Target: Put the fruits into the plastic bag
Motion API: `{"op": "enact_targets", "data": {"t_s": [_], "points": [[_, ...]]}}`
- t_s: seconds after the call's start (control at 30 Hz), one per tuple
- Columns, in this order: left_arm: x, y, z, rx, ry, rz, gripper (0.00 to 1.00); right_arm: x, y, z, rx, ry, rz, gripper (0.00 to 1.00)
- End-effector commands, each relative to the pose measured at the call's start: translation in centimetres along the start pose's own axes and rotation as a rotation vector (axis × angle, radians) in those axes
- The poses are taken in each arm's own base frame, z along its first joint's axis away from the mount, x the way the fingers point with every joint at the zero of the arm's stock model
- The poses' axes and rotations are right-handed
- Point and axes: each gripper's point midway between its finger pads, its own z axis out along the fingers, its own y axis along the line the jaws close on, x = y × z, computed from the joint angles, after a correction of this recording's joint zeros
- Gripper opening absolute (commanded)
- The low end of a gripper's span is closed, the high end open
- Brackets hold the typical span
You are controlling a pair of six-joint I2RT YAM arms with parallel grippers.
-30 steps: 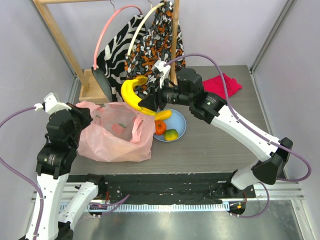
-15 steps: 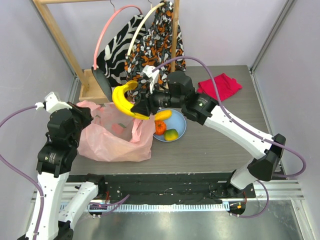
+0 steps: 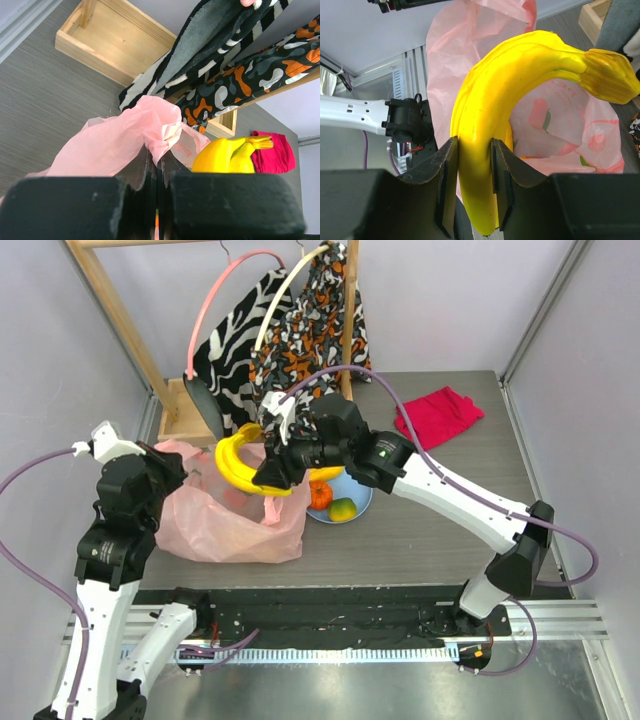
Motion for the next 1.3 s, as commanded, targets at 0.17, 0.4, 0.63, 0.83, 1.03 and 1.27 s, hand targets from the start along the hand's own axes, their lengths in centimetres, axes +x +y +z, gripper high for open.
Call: {"op": "enact_targets", "data": {"t_s": [0.17, 0.4, 0.63, 0.83, 1.03, 1.27], "points": [[-1.0, -1.3, 0.3, 0.042, -0.025, -0.03, 0.0, -0.6, 1.6, 1.2, -0.076, 0.007, -0.049, 0.01], [-0.8, -1.3, 0.4, 0.039, -0.016, -0.027, 0.0, 0.4, 1.5, 2.5, -0.104, 0.04, -0.036, 0.01], [-0.7, -1.2, 0.5, 0.035, -0.013, -0.026, 0.0, 1.2, 1.2, 3.8, -0.127, 0.073, -0.029, 0.01], [-0.4, -1.5, 0.6, 0.046, 0.002, -0.028, 0.0, 1.5, 0.4, 5.0, -0.11, 0.093, -0.021, 0.01], [-0.3, -0.9, 0.8, 0.028, -0.017, -0.045, 0.0, 3.0, -1.0, 7.2, -0.094, 0.136, -0.013, 0.01], [0.0, -1.3, 0.6, 0.052, 0.0, -0.048, 0.0, 4.0, -3.4, 8.5, -0.055, 0.175, -0.027, 0.01]]}}
